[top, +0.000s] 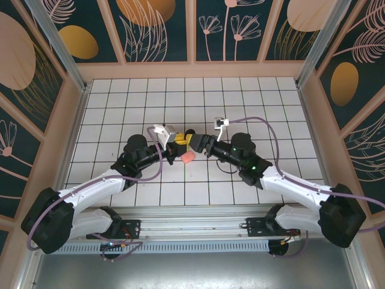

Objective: Insert wireless bluetooth earbuds into charging case

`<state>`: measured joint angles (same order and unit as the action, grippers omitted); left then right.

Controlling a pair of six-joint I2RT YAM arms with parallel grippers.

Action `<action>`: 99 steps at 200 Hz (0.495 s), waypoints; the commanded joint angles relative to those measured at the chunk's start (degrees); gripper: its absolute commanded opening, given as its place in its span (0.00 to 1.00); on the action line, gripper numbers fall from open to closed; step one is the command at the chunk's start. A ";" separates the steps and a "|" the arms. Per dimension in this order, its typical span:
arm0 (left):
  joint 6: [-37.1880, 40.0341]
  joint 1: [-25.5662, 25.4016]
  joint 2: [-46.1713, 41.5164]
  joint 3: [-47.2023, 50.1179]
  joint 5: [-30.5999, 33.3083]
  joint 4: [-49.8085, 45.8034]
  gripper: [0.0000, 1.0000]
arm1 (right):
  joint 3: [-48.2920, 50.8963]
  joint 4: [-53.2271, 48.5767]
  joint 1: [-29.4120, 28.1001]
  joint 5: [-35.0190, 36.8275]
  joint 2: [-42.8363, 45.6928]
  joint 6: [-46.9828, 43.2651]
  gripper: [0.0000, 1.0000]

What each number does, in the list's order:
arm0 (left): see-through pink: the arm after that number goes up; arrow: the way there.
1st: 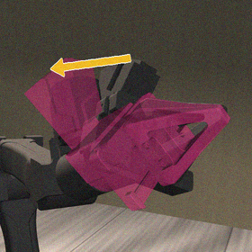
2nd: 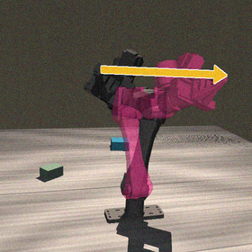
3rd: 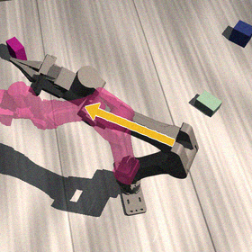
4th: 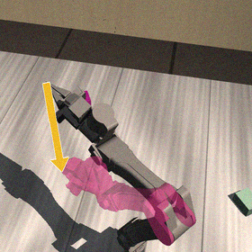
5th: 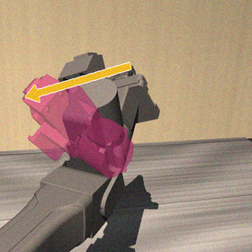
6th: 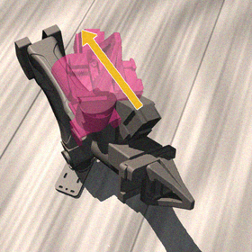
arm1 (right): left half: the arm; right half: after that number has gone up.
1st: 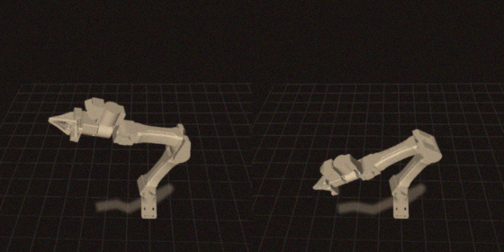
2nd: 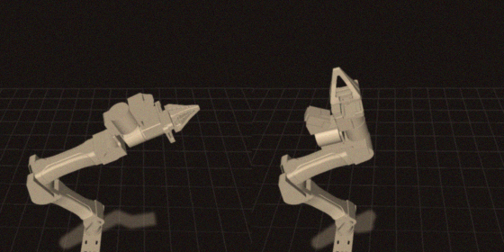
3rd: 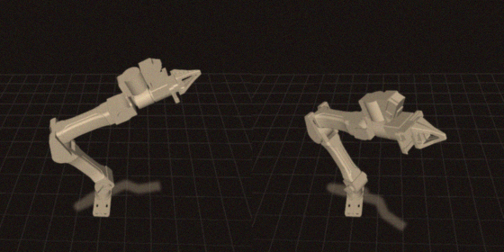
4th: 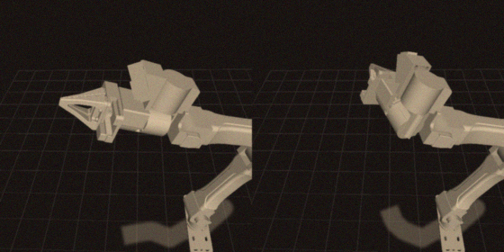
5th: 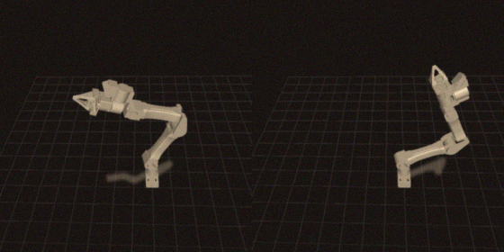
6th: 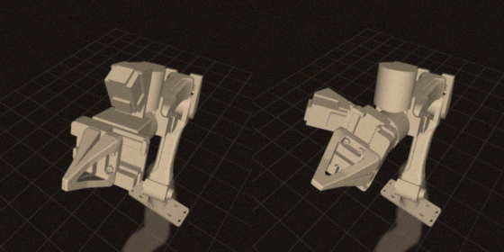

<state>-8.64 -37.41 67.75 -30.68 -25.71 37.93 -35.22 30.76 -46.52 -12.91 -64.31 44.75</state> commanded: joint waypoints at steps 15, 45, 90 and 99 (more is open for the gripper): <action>-2.26 0.16 0.78 -1.57 -3.29 4.25 0.15 | 3.17 -0.07 0.06 4.04 8.35 -9.47 0.84; -4.11 0.22 1.60 -1.40 -4.97 7.01 0.15 | 4.39 -2.41 1.45 3.28 13.93 -19.52 0.81; -8.50 0.20 3.17 0.25 -7.33 14.73 0.14 | 7.45 -0.42 8.09 -10.72 19.52 -30.83 0.74; -9.09 0.16 3.59 0.41 -7.58 15.84 0.14 | 7.30 -1.17 9.93 -13.13 19.75 -33.03 0.71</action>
<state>-14.44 -37.41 70.48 -30.70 -31.05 46.09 -28.77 28.95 -40.38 -17.17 -45.98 21.15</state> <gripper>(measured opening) 0.168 0.736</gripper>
